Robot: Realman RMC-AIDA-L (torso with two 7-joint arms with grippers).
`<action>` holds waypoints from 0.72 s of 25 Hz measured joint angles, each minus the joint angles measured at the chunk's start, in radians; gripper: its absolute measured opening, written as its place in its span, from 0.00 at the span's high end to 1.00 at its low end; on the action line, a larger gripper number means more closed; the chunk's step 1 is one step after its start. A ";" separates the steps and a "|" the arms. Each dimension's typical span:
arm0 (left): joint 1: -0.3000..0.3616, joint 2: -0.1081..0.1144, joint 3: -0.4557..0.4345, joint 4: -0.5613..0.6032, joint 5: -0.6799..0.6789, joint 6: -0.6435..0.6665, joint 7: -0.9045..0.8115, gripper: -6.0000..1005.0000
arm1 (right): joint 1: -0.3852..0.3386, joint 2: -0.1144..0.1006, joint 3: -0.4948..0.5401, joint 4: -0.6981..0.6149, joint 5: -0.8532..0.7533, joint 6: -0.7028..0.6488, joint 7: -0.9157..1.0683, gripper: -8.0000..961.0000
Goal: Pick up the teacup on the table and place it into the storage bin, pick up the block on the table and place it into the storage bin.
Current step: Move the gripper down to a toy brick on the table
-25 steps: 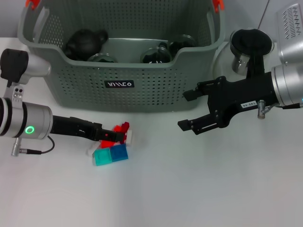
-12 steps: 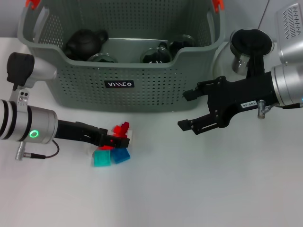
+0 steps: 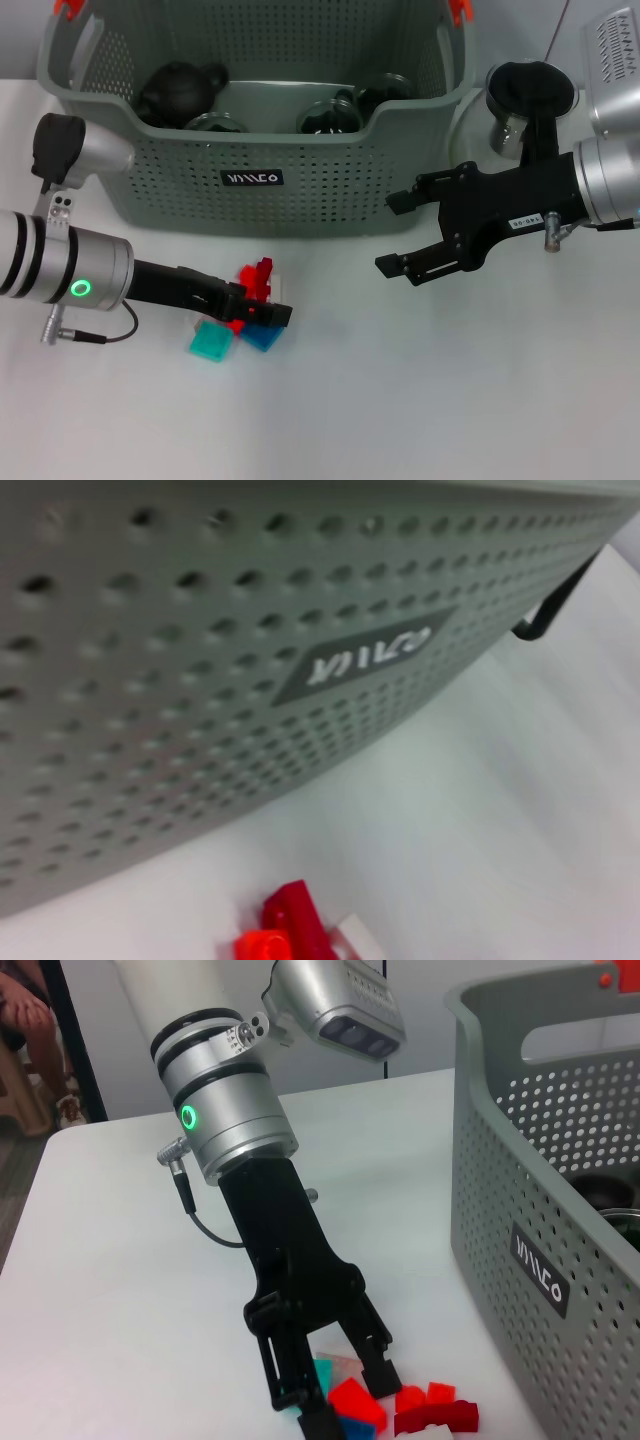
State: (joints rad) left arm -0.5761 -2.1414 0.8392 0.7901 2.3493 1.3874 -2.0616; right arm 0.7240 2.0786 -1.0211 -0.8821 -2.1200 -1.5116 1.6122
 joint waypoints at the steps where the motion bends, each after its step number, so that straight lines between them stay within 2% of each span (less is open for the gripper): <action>1: 0.000 -0.001 0.000 0.000 0.000 0.004 0.000 0.08 | 0.000 0.000 0.000 0.000 0.000 0.000 0.000 0.09; 18: -0.004 -0.007 0.000 0.003 0.000 0.103 -0.001 0.08 | 0.000 0.000 0.000 0.000 0.000 -0.006 0.000 0.09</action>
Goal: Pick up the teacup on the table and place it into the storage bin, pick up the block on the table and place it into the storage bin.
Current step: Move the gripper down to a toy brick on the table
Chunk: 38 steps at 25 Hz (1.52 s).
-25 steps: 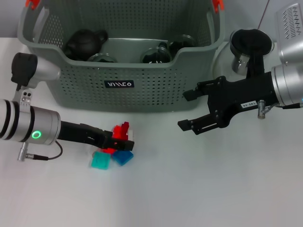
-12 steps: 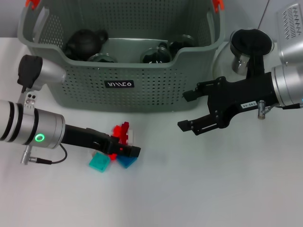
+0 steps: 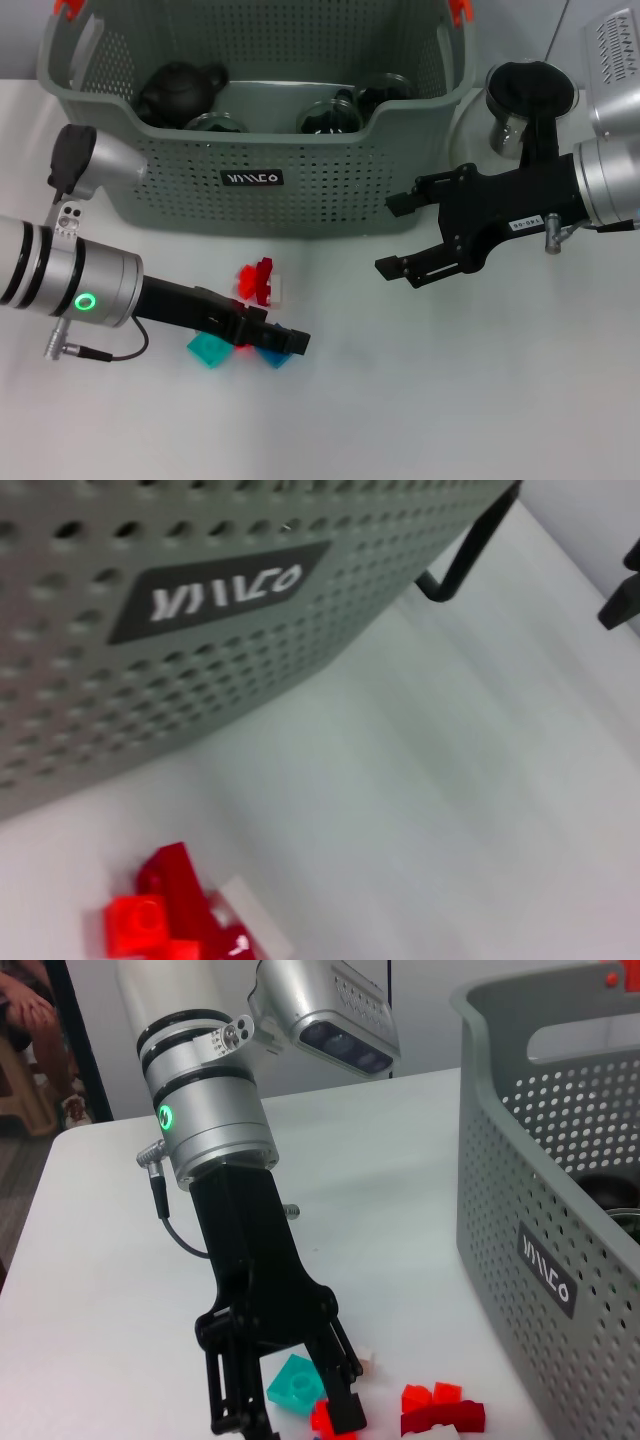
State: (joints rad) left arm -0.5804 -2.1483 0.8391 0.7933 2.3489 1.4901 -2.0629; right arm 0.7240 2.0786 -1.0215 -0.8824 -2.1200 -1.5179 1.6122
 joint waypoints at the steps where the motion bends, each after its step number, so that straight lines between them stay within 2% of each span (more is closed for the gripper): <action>1: -0.002 0.000 0.000 -0.001 0.000 0.007 0.000 0.08 | 0.000 0.000 0.000 0.000 0.000 -0.002 0.000 0.09; 8: -0.008 -0.008 -0.003 0.009 -0.024 0.099 0.008 0.08 | 0.000 0.000 0.001 -0.001 0.000 -0.006 0.001 0.09; 15: 0.001 0.014 -0.012 0.016 -0.065 0.175 0.030 0.08 | -0.004 -0.005 0.001 -0.001 0.000 -0.005 0.002 0.09; 20: 0.015 0.030 -0.015 0.017 -0.057 0.113 0.034 0.08 | -0.005 -0.006 0.001 -0.001 0.000 -0.005 0.006 0.09; 28: 0.024 0.035 -0.013 0.017 -0.020 0.004 0.035 0.08 | -0.001 -0.006 0.001 -0.001 0.000 -0.005 0.009 0.09; 38: 0.020 0.038 -0.011 0.017 0.006 -0.011 0.029 0.08 | 0.000 -0.006 0.001 -0.001 0.000 -0.002 0.009 0.09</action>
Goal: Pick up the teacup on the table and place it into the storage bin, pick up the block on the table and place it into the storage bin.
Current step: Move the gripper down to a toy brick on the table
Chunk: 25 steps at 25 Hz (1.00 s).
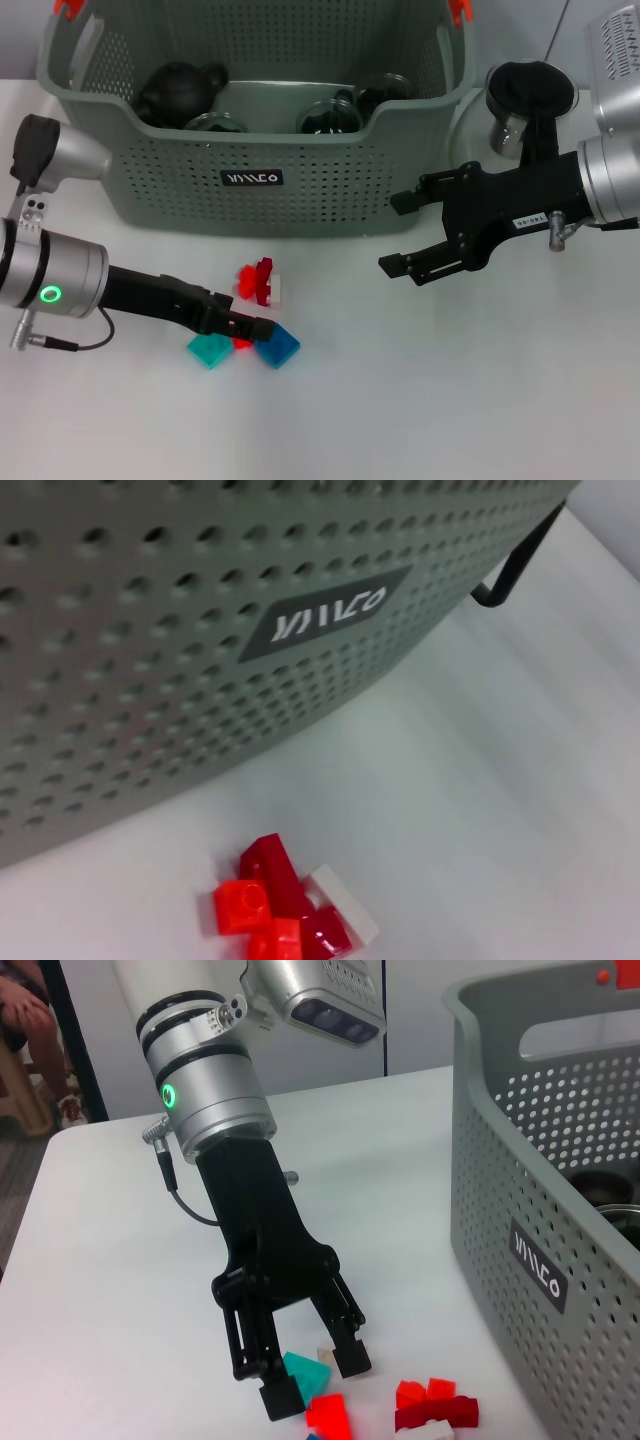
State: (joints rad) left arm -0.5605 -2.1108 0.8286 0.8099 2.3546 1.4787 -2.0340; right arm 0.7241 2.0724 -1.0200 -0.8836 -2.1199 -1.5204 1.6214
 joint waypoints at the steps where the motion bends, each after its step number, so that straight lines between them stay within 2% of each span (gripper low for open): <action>1: -0.001 0.000 0.003 0.000 0.000 0.002 0.000 0.08 | 0.000 0.000 0.000 0.000 0.000 0.000 0.000 0.09; 20: -0.005 -0.001 0.022 0.000 0.028 -0.008 -0.003 0.08 | 0.001 0.000 0.000 0.000 0.002 0.000 -0.005 0.09; 25: -0.008 0.006 0.018 0.000 0.029 -0.010 -0.003 0.08 | 0.001 0.000 0.000 0.000 0.002 -0.001 -0.003 0.09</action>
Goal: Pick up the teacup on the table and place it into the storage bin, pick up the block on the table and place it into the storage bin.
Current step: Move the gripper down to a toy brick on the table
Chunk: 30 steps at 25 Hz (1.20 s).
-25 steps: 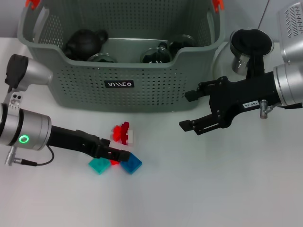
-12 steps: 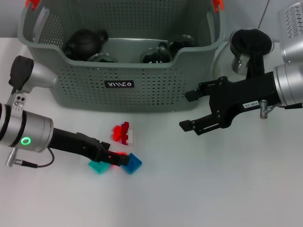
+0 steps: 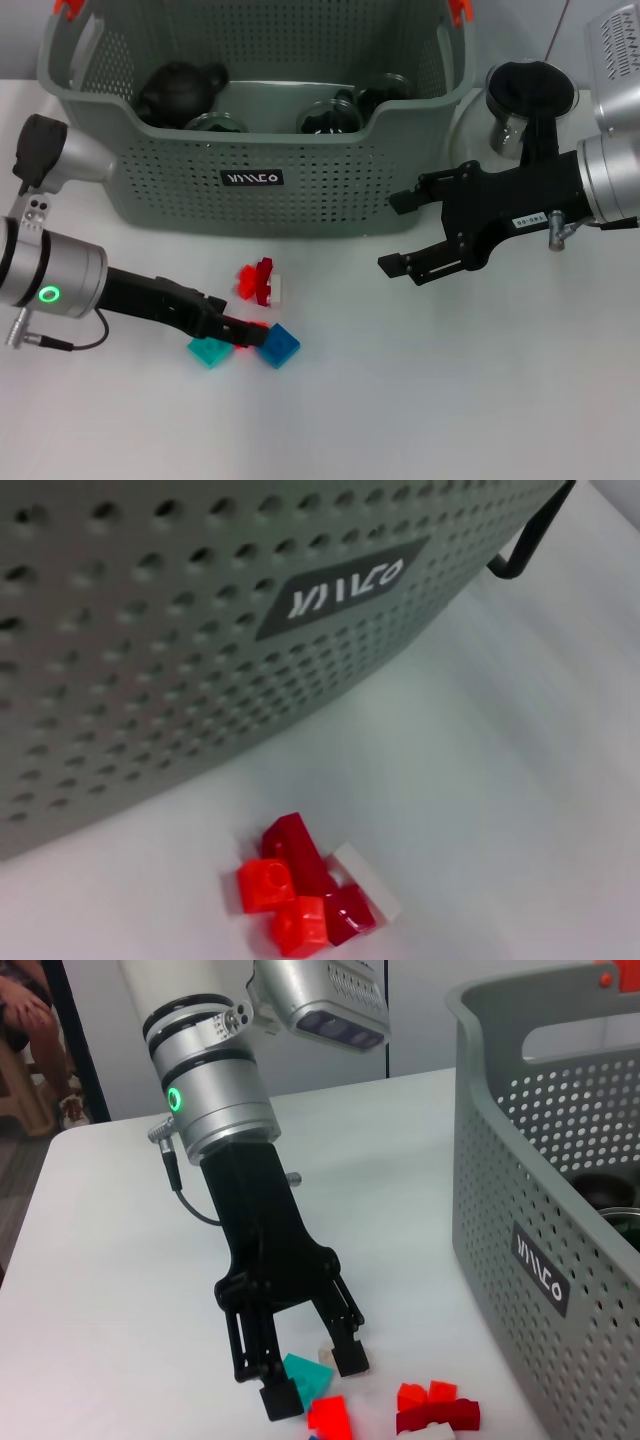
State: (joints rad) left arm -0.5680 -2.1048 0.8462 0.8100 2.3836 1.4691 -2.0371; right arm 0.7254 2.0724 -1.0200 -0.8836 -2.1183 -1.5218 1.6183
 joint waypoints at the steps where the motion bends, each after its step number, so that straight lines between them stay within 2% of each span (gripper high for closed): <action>1: 0.000 0.001 -0.001 0.000 0.000 0.000 0.000 0.08 | 0.000 0.000 0.000 0.000 0.000 0.000 0.000 0.09; 19: -0.006 0.005 -0.011 0.031 0.043 -0.010 -0.023 0.08 | 0.000 0.000 0.011 0.000 0.000 -0.001 -0.002 0.09; 30: -0.004 0.017 -0.096 0.084 0.070 0.040 -0.025 0.08 | 0.000 0.000 0.017 0.000 0.000 0.002 -0.002 0.09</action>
State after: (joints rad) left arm -0.5721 -2.0879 0.7505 0.8937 2.4532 1.5093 -2.0622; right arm 0.7256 2.0724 -1.0033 -0.8836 -2.1185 -1.5195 1.6164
